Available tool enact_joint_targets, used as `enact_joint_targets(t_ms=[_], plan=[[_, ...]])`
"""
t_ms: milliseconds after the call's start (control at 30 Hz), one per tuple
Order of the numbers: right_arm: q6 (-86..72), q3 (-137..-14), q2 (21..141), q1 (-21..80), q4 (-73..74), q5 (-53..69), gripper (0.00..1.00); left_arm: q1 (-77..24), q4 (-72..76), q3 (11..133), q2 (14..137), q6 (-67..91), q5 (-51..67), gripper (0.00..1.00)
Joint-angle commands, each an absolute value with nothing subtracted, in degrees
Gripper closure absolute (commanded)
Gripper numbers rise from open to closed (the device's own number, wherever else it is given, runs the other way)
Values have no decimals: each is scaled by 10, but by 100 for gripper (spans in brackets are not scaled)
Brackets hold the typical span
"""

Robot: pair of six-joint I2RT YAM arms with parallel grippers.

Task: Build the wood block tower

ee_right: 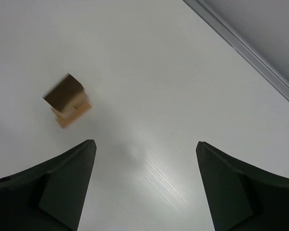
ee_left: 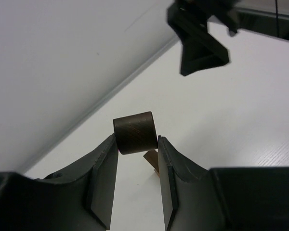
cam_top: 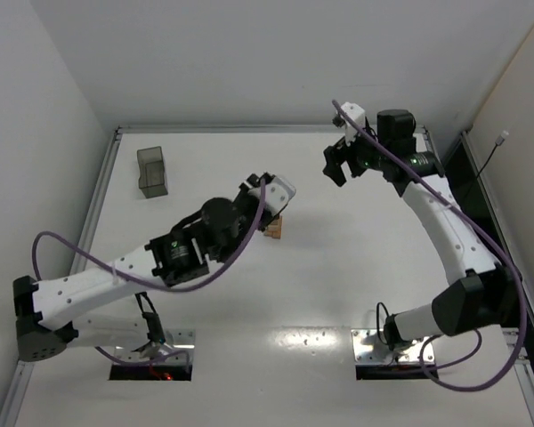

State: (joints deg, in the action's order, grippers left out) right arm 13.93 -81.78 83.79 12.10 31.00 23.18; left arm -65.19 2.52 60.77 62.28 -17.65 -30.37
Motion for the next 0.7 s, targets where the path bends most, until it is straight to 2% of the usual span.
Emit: enact_joint_targets(t_ms=[0, 100, 233, 433, 667], plan=[[204, -765, 775, 113, 323, 72, 17, -616, -174, 740, 713, 26, -288, 100], [192, -735, 739, 100, 323, 72, 7, -561, -288, 826, 810, 122, -231, 100], [155, -712, 715, 81, 331, 44, 5, -497, -376, 946, 906, 203, -124, 100], [143, -734, 721, 53, 385, 31, 5, -412, -395, 1022, 980, 253, -36, 100], [143, -747, 726, 37, 401, 61, 5, -330, -403, 1014, 1038, 291, 66, 100]])
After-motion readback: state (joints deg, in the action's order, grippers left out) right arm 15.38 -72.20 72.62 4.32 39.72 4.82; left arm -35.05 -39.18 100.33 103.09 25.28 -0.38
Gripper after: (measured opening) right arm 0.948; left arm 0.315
